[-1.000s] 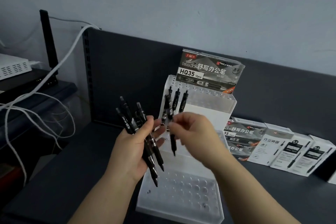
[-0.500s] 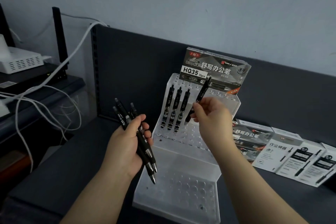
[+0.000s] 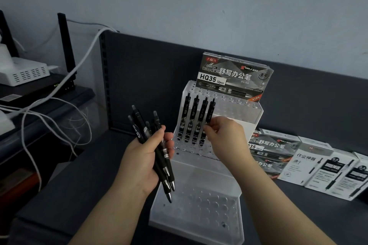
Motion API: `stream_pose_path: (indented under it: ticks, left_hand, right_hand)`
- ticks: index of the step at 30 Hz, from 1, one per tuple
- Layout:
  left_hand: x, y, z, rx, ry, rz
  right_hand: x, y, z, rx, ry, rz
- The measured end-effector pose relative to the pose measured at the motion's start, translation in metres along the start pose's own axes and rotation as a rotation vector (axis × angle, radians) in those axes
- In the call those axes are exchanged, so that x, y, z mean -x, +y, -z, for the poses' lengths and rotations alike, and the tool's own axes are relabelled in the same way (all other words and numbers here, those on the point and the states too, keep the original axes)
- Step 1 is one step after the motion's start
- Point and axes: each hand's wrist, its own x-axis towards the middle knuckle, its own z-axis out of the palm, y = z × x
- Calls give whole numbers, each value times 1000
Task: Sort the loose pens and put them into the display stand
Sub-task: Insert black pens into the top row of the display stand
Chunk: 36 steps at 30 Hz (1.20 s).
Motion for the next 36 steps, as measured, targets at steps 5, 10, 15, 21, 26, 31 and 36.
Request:
stream_pose_path:
  ticks: [5, 10, 15, 21, 26, 31, 36]
  left_hand:
    - [2, -1, -2, -8, -23, -23]
    - [7, -5, -7, -44, -72, -38]
    - [16, -7, -15, -86, -159, -39]
    - [14, -11, -16, -58, -152, -32]
    - [10, -12, -13, -40, -3, -11]
    - [10, -15, -13, -50, -25, -15]
    - [11, -14, -14, -28, -35, 14]
  right_hand:
    - [13, -3, 7, -107, 83, -3]
    - [45, -29, 13, -403, -273, 75]
    - [51, -29, 4, -452, -348, 65]
    - [43, -24, 25, -532, -249, 38]
    - [18, -3, 42, -573, 131, -43]
    - [9, 13, 23, -352, 93, -80]
    - [4, 17, 12, -121, -8, -42]
